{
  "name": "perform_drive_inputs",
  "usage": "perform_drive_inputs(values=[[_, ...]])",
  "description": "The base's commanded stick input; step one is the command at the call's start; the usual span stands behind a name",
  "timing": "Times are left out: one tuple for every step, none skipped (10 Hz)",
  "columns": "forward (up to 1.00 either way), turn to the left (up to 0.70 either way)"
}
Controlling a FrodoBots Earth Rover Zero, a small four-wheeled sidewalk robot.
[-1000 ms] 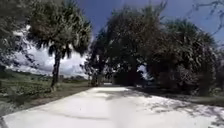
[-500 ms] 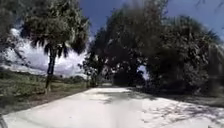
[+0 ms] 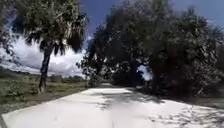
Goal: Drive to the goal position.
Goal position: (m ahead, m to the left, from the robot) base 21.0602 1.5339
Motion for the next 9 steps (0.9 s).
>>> perform_drive_inputs(values=[[0.85,0.00],[0.85,0.00],[0.85,0.00],[0.85,0.00],[0.85,0.00],[0.85,0.00],[0.85,0.00],[0.85,0.00],[0.85,0.00]])
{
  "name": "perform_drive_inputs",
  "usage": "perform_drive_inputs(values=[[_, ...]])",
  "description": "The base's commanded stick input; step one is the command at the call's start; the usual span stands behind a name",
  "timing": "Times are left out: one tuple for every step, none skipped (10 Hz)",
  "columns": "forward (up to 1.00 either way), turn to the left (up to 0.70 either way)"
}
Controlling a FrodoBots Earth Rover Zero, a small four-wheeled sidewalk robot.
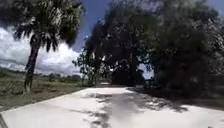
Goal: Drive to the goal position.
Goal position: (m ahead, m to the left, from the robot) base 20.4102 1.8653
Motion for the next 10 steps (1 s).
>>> perform_drive_inputs(values=[[0.85,0.00],[0.85,0.00],[0.85,0.00],[0.85,0.00],[0.85,0.00],[0.85,0.00],[0.85,0.00],[0.85,0.00],[0.85,0.01],[0.85,0.21]])
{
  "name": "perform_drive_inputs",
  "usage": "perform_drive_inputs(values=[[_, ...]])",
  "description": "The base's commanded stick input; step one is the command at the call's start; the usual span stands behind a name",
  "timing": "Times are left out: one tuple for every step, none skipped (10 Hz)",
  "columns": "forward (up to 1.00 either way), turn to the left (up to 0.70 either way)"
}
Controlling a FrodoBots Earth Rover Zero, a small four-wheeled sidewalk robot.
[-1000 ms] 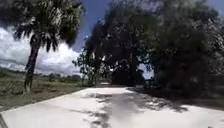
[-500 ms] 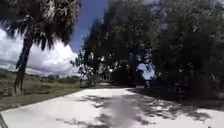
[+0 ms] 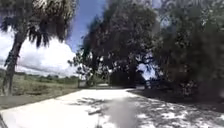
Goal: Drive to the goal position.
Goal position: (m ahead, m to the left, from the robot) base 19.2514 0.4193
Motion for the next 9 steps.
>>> perform_drive_inputs(values=[[0.85,0.29],[0.85,0.13],[0.85,0.08],[0.85,0.27],[0.85,0.06],[0.85,0.00],[0.85,0.00],[0.85,0.00],[0.85,0.00]])
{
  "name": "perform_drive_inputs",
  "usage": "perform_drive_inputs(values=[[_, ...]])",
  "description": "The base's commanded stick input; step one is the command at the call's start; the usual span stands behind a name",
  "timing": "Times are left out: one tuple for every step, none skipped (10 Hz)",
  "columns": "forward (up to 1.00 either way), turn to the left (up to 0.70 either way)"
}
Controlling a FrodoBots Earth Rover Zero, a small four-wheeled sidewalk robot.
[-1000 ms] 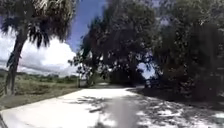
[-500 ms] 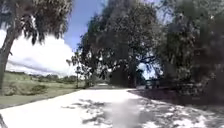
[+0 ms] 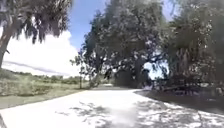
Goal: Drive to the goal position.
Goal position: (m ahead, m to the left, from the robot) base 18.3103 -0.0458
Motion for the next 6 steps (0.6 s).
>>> perform_drive_inputs(values=[[0.85,0.00],[0.85,0.00],[0.85,0.00],[0.85,0.00],[0.85,0.00],[0.85,0.00]])
